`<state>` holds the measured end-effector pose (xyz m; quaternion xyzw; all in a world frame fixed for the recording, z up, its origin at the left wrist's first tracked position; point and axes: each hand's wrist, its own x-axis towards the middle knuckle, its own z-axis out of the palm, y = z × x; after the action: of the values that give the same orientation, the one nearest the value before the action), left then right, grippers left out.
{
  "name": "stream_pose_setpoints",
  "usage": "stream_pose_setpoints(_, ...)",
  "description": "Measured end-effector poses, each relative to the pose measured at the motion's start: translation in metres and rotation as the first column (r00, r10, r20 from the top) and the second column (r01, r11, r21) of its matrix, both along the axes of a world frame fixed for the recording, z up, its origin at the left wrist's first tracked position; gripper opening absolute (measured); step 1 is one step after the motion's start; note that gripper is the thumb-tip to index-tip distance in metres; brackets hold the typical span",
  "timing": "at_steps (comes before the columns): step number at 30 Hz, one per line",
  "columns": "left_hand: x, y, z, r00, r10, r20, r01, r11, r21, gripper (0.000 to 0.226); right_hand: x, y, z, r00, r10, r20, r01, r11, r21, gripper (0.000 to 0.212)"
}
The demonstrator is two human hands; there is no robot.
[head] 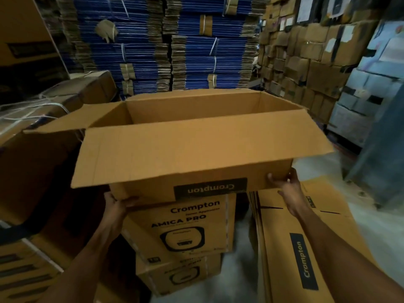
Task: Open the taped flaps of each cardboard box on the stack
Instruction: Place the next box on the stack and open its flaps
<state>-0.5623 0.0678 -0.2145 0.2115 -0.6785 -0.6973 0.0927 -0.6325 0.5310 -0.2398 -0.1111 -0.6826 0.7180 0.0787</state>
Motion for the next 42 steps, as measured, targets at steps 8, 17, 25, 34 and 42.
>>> stream_pose_setpoints(8, -0.019, -0.019, 0.079, 0.948, 0.063, -0.311, -0.065, 0.998, 0.005, 0.06, -0.025, -0.015, 0.077, 0.985, -0.016, -0.174, 0.002, 0.997, -0.079, 0.05)
stream_pose_setpoints(17, -0.013, -0.042, 0.137, 0.931, 0.065, -0.359, -0.138, 0.973, -0.182, 0.09, -0.046, -0.028, 0.143, 0.963, -0.013, -0.269, 0.048, 0.991, 0.121, 0.07)
stream_pose_setpoints(25, 0.014, -0.032, 0.092, 0.932, 0.098, -0.349, -0.179, 0.962, -0.208, 0.072, -0.024, -0.039, 0.091, 0.985, -0.001, -0.175, 0.022, 0.993, 0.115, 0.074)
stream_pose_setpoints(34, 0.042, -0.025, 0.013, 0.977, 0.202, 0.062, -0.177, 0.942, -0.286, 0.062, -0.006, -0.041, 0.017, 0.993, -0.019, 0.117, -0.013, 0.963, 0.267, 0.052)
stream_pose_setpoints(42, 0.023, -0.025, 0.148, 0.962, 0.218, -0.166, -0.274, 0.751, -0.6, 0.06, -0.027, -0.047, 0.141, 0.975, -0.029, -0.219, 0.139, 0.849, 0.51, 0.064)
